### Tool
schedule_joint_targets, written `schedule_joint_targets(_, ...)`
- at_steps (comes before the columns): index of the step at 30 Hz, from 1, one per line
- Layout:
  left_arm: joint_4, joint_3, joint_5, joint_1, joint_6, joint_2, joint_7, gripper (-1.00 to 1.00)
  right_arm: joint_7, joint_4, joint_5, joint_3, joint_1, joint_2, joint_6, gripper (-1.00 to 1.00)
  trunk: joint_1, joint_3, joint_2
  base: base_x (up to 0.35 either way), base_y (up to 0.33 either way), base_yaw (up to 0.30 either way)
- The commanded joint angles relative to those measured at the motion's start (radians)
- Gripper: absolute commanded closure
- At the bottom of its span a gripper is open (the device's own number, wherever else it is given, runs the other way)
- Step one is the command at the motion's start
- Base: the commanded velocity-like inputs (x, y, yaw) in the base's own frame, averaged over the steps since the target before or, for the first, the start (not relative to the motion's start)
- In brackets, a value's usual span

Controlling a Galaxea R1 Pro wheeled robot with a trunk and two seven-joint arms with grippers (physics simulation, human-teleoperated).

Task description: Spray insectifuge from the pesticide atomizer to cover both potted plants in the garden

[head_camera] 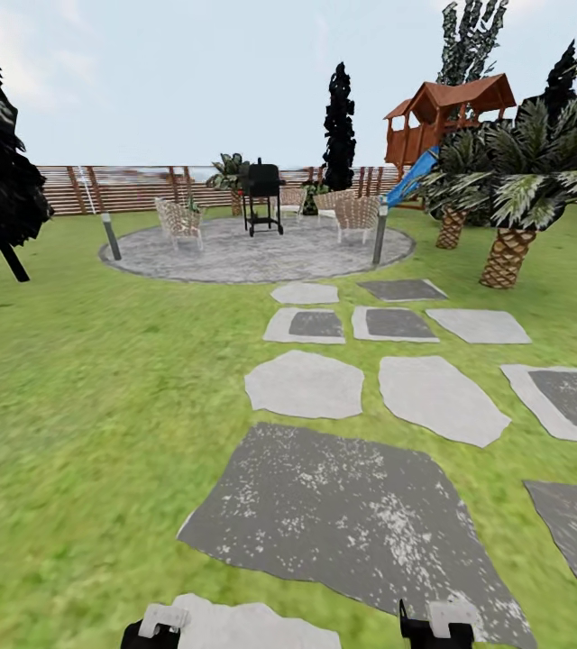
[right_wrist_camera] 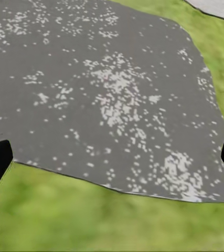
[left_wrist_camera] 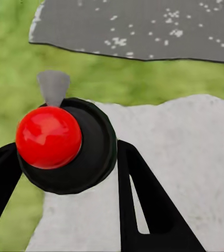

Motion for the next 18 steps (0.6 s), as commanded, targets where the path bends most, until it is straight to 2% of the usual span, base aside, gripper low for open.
schedule_joint_targets(1,0.001,-0.005,0.006,-0.001,-0.003,0.0,-0.003,1.0,-0.008,0.0,0.001,0.008,-0.001,0.0,-0.001,-1.0,0.0,-0.001,0.0,0.34,0.0,0.0)
schedule_joint_targets(18,0.001,-0.005,0.006,0.0,-0.003,0.0,-0.003,1.0,-0.004,0.001,0.001,0.007,-0.001,-0.003,-0.001,-1.0,0.0,-0.001,0.0,0.34,0.0,0.0)
